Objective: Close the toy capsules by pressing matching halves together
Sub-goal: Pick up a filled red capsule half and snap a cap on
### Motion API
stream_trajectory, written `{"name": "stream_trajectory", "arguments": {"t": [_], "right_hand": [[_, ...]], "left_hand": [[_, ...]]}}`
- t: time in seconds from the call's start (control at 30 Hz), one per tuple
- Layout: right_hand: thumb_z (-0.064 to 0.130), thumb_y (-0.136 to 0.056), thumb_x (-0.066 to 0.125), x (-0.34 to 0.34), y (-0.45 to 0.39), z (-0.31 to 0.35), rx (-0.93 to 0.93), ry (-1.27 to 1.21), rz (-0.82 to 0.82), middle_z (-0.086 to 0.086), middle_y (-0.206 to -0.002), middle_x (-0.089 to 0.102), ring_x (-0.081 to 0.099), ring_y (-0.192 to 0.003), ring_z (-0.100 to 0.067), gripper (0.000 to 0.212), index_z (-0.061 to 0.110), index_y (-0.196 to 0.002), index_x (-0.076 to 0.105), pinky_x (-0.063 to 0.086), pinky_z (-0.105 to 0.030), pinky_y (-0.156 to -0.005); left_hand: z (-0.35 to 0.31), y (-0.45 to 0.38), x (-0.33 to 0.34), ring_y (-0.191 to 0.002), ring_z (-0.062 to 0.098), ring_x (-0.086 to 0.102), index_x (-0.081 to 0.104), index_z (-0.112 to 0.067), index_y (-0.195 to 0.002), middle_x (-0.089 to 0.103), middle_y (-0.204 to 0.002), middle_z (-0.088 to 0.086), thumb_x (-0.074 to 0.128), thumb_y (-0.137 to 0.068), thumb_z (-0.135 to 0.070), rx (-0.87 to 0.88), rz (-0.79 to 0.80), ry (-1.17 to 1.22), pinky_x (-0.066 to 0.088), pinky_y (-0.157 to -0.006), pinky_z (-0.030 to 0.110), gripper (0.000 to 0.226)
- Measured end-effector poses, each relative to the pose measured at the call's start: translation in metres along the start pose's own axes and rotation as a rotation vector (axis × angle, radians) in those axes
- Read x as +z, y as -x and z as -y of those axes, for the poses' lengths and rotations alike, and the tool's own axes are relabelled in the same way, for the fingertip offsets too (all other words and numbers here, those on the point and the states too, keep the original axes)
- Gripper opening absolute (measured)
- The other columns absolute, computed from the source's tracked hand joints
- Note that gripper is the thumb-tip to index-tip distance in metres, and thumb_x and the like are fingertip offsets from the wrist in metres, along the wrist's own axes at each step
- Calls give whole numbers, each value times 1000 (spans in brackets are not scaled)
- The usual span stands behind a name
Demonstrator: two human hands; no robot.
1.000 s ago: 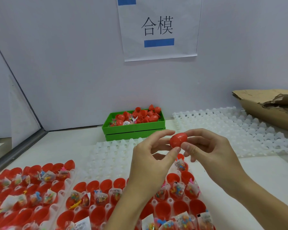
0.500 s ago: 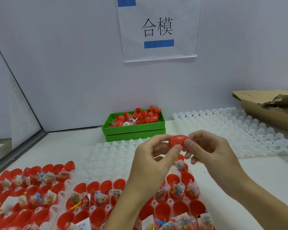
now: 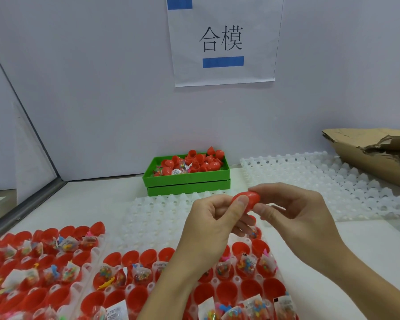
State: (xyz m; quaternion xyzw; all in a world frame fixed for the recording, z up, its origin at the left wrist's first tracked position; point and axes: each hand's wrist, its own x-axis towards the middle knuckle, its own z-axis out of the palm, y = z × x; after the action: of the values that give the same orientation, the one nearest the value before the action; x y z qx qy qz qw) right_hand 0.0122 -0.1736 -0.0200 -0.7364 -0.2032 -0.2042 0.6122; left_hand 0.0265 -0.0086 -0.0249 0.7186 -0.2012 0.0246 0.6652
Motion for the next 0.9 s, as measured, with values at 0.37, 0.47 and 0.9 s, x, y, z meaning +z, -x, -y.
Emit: {"name": "stream_trajectory", "arguments": {"t": [0.37,0.47,0.9], "right_hand": [[-22,-71,72,5,2,-10,15,91,-72,-5,-70,75,73,-66,-17,33,10,-75,76,60,-28,-68],[-21,-72,72,3,0,-10,38,79,-42,-5,-71,75,72,-65,-16,28,7,-76,75,59,-25,-67],[13,-78,72,-5,-5,-6,174,-62,-53,-1,-79,76,73,-68,-15,14,11,-91,74,55,-17,-62]], "left_hand": [[-2,5,-2,-54,16,69,75,-18,-84,73,-65,0,55,-99,-11,-15,0,-152,52,-54,21,26],[-3,4,0,-55,17,69,75,-16,-83,74,-66,0,55,-99,-19,2,3,-176,52,-54,20,25],[2,1,-1,-91,1,69,69,-33,-115,74,-96,-16,75,-85,-27,92,-78,-283,59,-75,26,31]]}}
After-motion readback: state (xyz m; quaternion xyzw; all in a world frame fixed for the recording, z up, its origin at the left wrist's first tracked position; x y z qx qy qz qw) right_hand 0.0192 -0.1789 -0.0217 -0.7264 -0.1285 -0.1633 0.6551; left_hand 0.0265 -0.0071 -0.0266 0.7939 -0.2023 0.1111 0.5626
